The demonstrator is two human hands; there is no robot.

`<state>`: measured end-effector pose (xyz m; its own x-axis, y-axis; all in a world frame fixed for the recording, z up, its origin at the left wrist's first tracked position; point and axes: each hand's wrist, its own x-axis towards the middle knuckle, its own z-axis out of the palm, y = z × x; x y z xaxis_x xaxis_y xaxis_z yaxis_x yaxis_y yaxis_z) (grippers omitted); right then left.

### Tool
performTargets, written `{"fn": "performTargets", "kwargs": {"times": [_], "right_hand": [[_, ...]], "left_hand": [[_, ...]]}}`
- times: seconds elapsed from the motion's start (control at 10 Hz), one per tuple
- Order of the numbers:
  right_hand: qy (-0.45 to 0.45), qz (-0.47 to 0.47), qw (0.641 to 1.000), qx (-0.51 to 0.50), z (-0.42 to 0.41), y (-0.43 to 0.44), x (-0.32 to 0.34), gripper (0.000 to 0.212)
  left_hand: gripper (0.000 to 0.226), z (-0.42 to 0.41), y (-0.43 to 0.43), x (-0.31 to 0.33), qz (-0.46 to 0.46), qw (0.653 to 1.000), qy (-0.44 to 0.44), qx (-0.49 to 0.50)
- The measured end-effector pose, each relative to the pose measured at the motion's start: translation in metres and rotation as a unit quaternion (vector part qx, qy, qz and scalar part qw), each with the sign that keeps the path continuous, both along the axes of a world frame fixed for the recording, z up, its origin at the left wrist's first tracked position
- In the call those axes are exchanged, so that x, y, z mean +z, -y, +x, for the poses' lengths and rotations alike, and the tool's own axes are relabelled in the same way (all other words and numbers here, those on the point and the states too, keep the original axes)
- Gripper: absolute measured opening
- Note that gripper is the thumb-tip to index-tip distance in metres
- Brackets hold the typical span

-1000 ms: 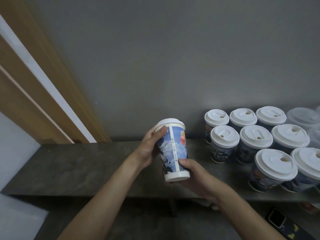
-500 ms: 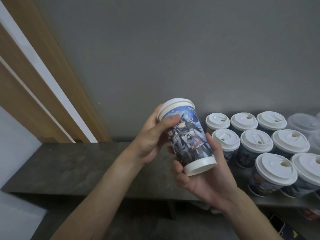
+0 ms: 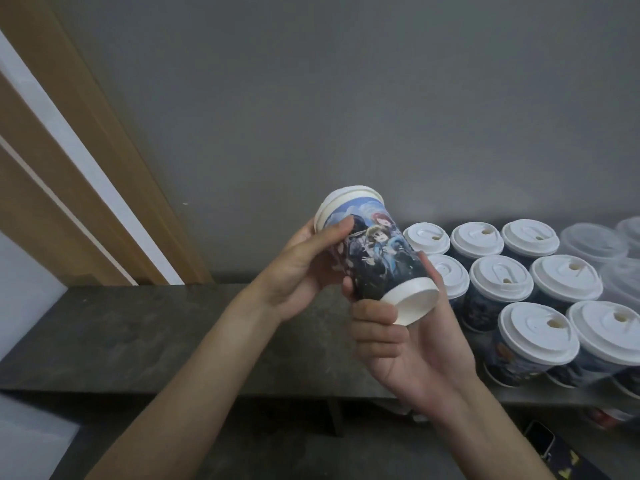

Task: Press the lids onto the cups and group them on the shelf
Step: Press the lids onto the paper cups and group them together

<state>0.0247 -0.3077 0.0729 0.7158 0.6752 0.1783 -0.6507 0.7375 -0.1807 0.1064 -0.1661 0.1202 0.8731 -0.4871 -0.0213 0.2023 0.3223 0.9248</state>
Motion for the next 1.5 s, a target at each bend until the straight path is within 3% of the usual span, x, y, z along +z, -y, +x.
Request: {"fn": "performTargets", "kwargs": {"times": [0.1, 0.2, 0.3, 0.5, 0.6, 0.7, 0.8, 0.9, 1.0, 1.1, 1.2, 1.3, 1.4, 1.5], "right_hand": [[0.023, 0.010, 1.000, 0.007, -0.002, 0.001, -0.001, 0.077], [0.024, -0.140, 0.986, -0.083, -0.002, 0.003, 0.000, 0.072], [0.010, -0.206, 0.967, -0.150, -0.003, 0.004, 0.001, 0.072], [-0.025, -0.180, 0.973, -0.144, 0.000, 0.002, -0.004, 0.071], [0.004, -0.326, 0.918, -0.224, 0.003, 0.002, 0.004, 0.063], [0.137, -0.665, 0.625, -0.386, 0.004, 0.004, 0.006, 0.066], [0.211, -0.721, 0.475, -0.458, -0.001, 0.000, 0.002, 0.067], [0.228, -0.708, 0.460, -0.485, -0.001, -0.002, -0.002, 0.068], [0.056, -0.477, 0.825, -0.299, 0.010, 0.008, 0.010, 0.073], [-0.051, -0.103, 0.993, -0.038, 0.007, 0.014, 0.016, 0.057], [-0.026, -0.046, 0.998, -0.036, 0.008, 0.009, 0.015, 0.059], [-0.050, -0.006, 0.998, -0.041, 0.002, 0.003, 0.016, 0.066], [-0.075, 0.012, 0.996, -0.052, 0.002, 0.003, 0.009, 0.059], [-0.042, -0.162, 0.975, -0.144, 0.007, 0.002, 0.005, 0.063]], "left_hand": [[0.080, 0.000, 0.001, 0.001, -0.019, 1.000, 0.021, -0.009], [0.062, 0.008, -0.004, 0.010, 0.063, 0.989, 0.134, 0.002], [0.055, 0.010, -0.004, 0.016, 0.114, 0.977, 0.179, -0.002], [0.065, 0.013, -0.001, 0.012, 0.143, 0.972, 0.186, 0.016], [0.067, 0.015, -0.002, 0.004, 0.130, 0.980, 0.146, 0.038], [0.067, 0.017, 0.002, -0.005, 0.109, 0.985, 0.088, 0.103], [0.073, 0.021, 0.005, -0.012, 0.093, 0.988, 0.055, 0.111], [0.085, 0.024, 0.003, -0.014, 0.075, 0.991, 0.037, 0.105], [0.098, 0.025, -0.002, -0.011, 0.016, 0.999, 0.017, 0.044], [0.086, 0.024, 0.000, -0.008, -0.014, 1.000, -0.006, -0.007], [0.079, 0.025, 0.005, -0.010, 0.015, 1.000, 0.010, 0.000], [0.100, 0.024, 0.009, -0.006, 0.034, 0.999, -0.016, 0.024], [0.082, 0.025, 0.012, -0.004, 0.072, 0.996, -0.020, 0.055], [0.063, 0.029, 0.008, -0.002, 0.116, 0.986, 0.020, 0.122]]}}
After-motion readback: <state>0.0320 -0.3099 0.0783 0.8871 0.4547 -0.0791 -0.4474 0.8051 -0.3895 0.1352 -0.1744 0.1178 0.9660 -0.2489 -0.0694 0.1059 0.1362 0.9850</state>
